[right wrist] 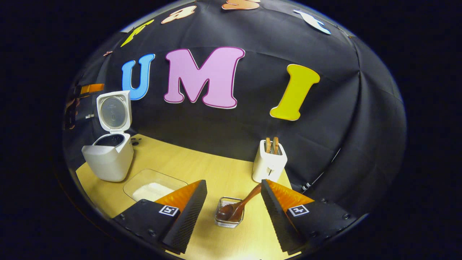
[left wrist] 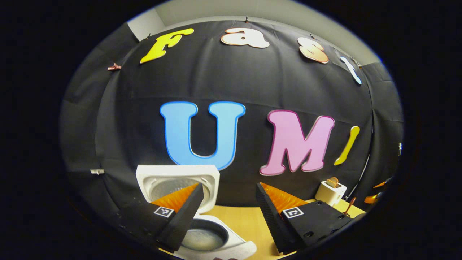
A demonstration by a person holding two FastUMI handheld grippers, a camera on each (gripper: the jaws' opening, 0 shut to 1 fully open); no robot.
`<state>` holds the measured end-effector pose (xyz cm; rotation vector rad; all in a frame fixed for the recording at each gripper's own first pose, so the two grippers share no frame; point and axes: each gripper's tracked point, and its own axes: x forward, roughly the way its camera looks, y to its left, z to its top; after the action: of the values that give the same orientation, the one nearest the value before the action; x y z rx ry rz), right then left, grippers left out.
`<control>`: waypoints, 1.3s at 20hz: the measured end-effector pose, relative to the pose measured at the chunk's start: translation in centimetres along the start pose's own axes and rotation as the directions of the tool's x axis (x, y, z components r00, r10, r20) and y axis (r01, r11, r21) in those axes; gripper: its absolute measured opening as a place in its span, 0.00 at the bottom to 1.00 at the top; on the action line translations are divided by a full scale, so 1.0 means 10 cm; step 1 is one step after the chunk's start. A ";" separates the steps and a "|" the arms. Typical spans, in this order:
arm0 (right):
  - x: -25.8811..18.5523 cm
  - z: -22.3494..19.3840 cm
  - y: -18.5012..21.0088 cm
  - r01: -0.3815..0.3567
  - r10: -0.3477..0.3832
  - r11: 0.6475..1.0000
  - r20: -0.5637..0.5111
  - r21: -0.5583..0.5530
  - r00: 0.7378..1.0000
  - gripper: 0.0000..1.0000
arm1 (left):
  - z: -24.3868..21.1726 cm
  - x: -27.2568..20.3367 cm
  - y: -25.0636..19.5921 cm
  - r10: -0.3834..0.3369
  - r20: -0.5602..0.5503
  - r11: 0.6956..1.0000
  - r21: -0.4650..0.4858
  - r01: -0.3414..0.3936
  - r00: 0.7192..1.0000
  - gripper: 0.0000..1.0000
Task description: Close the left gripper, press the button to open the rice cooker; take a wooden spoon from the chopstick holder with the right hand, scoop a spoonful of rice and pour it into the rice cooker, then put the wooden spoon back into the chopstick holder.
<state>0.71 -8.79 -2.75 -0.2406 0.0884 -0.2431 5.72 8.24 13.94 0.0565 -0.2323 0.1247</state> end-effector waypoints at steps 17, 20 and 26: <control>-0.48 0.15 0.20 0.034 -0.034 0.999 0.022 0.015 0.999 0.95 | -0.39 1.62 1.26 0.255 -0.192 0.967 0.076 -0.245 0.948 0.95; -0.44 0.14 0.20 0.031 -0.032 0.999 0.019 0.012 0.999 0.95 | -0.43 1.57 1.20 0.251 -0.208 0.968 0.048 -0.247 0.945 0.98; -0.28 0.11 0.22 0.014 -0.014 0.999 0.008 0.035 1.000 0.95 | -0.60 0.94 0.80 0.240 -0.210 0.971 0.059 -0.232 0.948 0.99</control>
<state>-1.42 -5.78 -2.09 -0.2073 0.0740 -0.2577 15.11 17.65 10.67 0.0483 -0.0181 0.3720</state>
